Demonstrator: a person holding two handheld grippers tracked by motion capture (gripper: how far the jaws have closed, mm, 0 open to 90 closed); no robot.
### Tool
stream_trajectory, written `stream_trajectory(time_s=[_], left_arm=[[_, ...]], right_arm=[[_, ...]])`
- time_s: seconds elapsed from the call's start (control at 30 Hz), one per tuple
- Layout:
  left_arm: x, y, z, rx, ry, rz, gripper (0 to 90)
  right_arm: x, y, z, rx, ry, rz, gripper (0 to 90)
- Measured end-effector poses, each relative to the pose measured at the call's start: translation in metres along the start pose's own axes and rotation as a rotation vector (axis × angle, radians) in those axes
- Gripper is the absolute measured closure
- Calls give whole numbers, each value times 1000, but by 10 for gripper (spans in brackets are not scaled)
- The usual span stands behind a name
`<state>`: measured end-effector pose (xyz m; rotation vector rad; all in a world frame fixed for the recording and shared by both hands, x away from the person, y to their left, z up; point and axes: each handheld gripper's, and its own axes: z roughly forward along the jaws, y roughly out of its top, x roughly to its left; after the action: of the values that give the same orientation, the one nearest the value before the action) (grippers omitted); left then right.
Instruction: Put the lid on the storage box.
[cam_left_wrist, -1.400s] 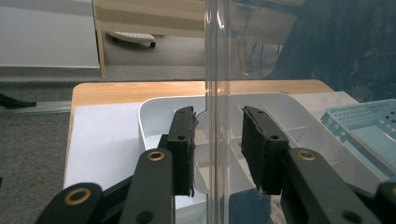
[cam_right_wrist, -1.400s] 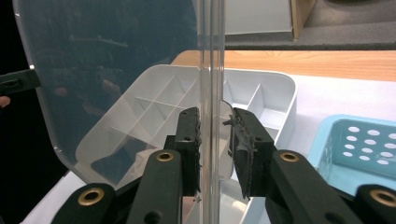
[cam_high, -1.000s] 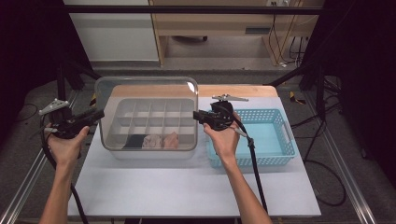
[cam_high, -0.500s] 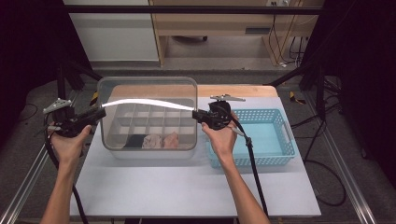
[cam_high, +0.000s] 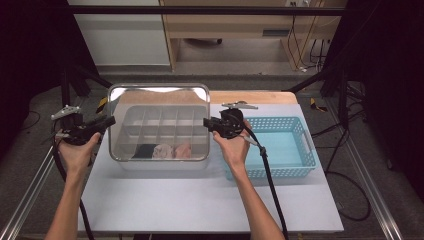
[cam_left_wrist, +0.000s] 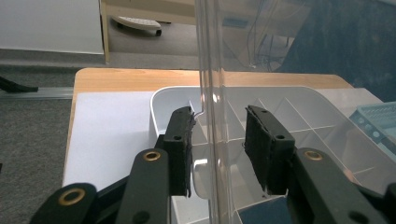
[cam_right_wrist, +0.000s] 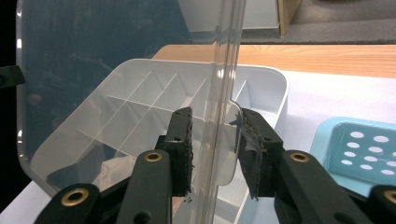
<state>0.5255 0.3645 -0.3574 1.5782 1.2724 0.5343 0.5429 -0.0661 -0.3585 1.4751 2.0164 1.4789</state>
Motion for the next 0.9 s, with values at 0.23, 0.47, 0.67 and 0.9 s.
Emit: stream_trajectory(time_s=[0.23,0.47,0.67,0.9], left_arm=[[0,-2,8,8,15,10,585],[2,-4,14,11,20,10,570],[4,-6,19,16,20,9,560],[7,-9,25,23,19,-2,555]], right_arm=[[-1,-4,7,-21,-21,-13,638],[-1,-9,15,-42,-44,1,610],[0,-12,21,-52,-71,-1,577],[-1,-16,29,-63,-90,14,550]])
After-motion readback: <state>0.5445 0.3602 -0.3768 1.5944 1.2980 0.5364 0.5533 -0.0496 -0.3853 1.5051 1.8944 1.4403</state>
